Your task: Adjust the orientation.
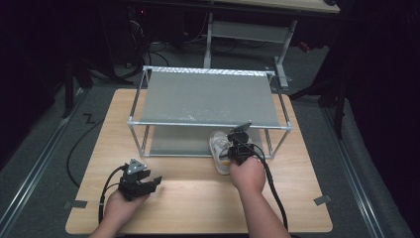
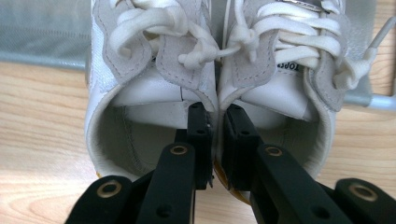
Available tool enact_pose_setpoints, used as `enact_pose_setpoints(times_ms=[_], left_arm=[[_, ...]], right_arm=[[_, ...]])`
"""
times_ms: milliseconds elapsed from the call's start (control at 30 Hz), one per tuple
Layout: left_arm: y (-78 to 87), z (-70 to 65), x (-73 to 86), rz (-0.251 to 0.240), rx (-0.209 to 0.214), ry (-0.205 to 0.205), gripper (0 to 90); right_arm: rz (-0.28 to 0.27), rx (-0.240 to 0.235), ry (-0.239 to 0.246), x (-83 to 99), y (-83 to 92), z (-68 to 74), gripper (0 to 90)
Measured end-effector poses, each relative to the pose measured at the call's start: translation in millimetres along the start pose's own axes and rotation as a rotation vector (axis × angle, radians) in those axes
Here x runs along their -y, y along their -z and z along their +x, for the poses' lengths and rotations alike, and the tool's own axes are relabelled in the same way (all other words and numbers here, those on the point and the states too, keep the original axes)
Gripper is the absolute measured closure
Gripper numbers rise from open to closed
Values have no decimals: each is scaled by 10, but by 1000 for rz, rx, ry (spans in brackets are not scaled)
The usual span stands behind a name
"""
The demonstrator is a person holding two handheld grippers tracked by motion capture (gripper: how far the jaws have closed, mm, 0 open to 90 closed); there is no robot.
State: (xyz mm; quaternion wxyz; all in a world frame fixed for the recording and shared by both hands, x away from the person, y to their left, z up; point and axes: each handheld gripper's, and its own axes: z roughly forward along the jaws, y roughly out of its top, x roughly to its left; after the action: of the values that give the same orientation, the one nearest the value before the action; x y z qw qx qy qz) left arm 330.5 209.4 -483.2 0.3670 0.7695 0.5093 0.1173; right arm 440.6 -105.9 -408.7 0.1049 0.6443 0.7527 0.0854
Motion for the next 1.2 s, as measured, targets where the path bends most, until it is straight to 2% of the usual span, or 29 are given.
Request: enact_pose_setpoints(times_ms=[33,67,133,167,233,300,333,367,400,433,633,733,767,800,833,900,933,967,1000,1033,1067,1100,1133,1167,1200], left_arm=[[0,0,0,0,0,0,466],[4,0,1,-1,1,2,466],[10,1,3,-5,2,6,465],[13,3,3,-6,1,5,465],[12,7,5,-4,2,5,465],[10,5,6,-3,3,4,463],[9,1,7,0,4,1,459],[8,-2,7,0,4,0,459],[6,-5,8,1,4,-1,459],[0,-9,8,0,3,-2,458],[-24,-66,4,-2,6,-25,454],[-45,-106,10,6,6,-41,454],[-49,-116,12,10,5,-46,454],[-47,-133,16,9,4,-52,453],[-47,-133,16,9,4,-52,454],[-45,-136,16,8,2,-57,454],[-46,-133,17,9,3,-53,454],[-48,-129,17,11,2,-52,454],[-50,-125,17,11,1,-52,454],[-51,-120,17,13,2,-51,454],[-50,-116,16,11,3,-53,454],[-44,-117,15,8,5,-50,454],[-44,-117,15,8,5,-50,454],[-37,-114,12,5,5,-52,454],[-27,-113,8,0,8,-51,453]], right_arm=[[0,0,0,0,0,0,822],[-14,18,-26,-6,-35,16,819],[-22,15,-40,-6,-47,24,815],[-50,12,-59,-2,-63,35,778],[-71,13,-76,0,-59,43,723],[-79,4,-66,5,-57,33,712],[-79,-18,-60,31,-34,16,645],[-79,-18,-60,31,-34,16,645],[-102,-22,-35,40,-31,-6,636],[-117,-17,-32,56,-13,-13,624],[-124,-22,-28,174,42,-70,597],[-121,-36,-47,181,21,-70,641],[-113,-26,-44,172,16,-67,639],[-131,-47,-58,172,43,-80,658],[-131,-47,-58,172,43,-80,658],[-59,-37,-46,154,5,-80,676],[-119,-78,-77,163,93,-128,703],[-119,-78,-77,163,93,-128,703],[-91,-54,-59,134,144,-123,706],[-91,-54,-59,134,144,-123,706],[-181,-56,-32,145,298,-133,731],[-141,-43,-12,136,305,-129,721],[-141,-43,-12,136,305,-129,721],[-162,-42,0,162,354,-141,728],[-218,-64,5,208,426,-166,727]])
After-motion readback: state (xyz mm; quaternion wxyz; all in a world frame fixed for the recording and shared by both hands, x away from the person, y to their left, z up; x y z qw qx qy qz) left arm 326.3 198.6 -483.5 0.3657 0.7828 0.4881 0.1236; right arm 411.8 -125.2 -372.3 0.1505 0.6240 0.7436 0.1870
